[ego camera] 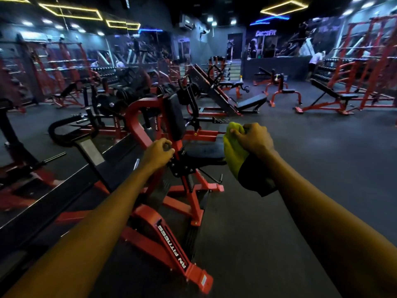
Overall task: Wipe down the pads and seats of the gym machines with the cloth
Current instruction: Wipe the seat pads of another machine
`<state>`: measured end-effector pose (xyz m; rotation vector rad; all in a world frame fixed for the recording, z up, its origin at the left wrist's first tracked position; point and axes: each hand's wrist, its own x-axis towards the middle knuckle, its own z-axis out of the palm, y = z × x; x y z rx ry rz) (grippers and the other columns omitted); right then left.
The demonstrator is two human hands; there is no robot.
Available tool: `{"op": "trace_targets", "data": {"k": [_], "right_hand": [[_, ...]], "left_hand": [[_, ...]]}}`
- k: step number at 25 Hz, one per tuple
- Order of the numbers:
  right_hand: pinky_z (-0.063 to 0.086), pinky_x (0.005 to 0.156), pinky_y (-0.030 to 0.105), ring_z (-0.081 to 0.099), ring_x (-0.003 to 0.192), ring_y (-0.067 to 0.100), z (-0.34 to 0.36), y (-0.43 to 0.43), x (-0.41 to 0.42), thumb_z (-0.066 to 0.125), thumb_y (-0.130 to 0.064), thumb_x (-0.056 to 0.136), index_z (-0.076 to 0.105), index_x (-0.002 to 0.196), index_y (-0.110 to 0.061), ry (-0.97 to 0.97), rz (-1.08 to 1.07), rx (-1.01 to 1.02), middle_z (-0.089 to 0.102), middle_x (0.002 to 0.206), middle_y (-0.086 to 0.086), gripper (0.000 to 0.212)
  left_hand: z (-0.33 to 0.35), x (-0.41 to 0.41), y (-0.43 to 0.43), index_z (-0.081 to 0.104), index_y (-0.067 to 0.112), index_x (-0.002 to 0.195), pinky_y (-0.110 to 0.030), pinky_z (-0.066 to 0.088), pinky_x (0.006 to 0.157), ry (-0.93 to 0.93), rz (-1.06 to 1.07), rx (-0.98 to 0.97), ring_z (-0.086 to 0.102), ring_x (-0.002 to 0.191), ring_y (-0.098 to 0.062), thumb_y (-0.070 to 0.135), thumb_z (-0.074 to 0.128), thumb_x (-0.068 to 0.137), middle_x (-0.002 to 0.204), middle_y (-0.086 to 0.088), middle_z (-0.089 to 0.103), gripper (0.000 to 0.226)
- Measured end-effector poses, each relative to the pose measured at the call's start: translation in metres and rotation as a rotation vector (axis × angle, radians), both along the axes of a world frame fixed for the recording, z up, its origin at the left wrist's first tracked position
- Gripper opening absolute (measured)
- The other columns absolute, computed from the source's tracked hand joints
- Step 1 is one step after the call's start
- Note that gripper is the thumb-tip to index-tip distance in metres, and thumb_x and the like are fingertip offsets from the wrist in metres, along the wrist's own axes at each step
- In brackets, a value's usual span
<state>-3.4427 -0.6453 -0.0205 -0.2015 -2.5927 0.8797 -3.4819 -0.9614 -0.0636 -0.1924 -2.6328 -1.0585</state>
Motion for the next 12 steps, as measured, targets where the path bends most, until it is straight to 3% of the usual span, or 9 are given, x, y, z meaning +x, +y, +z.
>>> {"op": "trace_targets", "data": {"k": [5, 8, 12], "right_hand": [[0.044, 0.071, 0.036, 0.055, 0.078, 0.026, 0.004, 0.026, -0.138, 0.056, -0.064, 0.093, 0.065, 0.089, -0.025, 0.002, 0.108, 0.052, 0.060, 0.083, 0.004, 0.041], [0.051, 0.069, 0.039, 0.064, 0.079, 0.031, -0.008, 0.034, -0.228, 0.055, -0.069, 0.090, 0.067, 0.086, -0.018, -0.002, 0.151, 0.015, 0.068, 0.083, 0.008, 0.053], [0.042, 0.065, 0.031, 0.061, 0.070, 0.020, -0.025, 0.036, -0.337, 0.056, -0.063, 0.095, 0.064, 0.081, -0.021, -0.041, 0.245, -0.007, 0.062, 0.074, 0.000, 0.045]], "left_hand": [[-0.014, -0.108, 0.026, 0.066, 0.016, 0.121, -0.035, 0.051, 0.092, -0.044, 0.056, -0.017, 0.065, 0.107, -0.024, 0.023, 0.068, 0.090, 0.116, -0.005, 0.069, 0.032], [-0.017, -0.181, 0.033, 0.066, 0.015, 0.121, -0.039, 0.051, 0.093, -0.059, 0.112, -0.042, 0.064, 0.108, -0.024, 0.021, 0.068, 0.090, 0.117, -0.005, 0.069, 0.031], [-0.022, -0.279, 0.036, 0.066, 0.010, 0.119, -0.032, 0.048, 0.084, -0.024, 0.178, -0.007, 0.063, 0.101, -0.021, 0.017, 0.067, 0.091, 0.111, -0.007, 0.068, 0.028]]}}
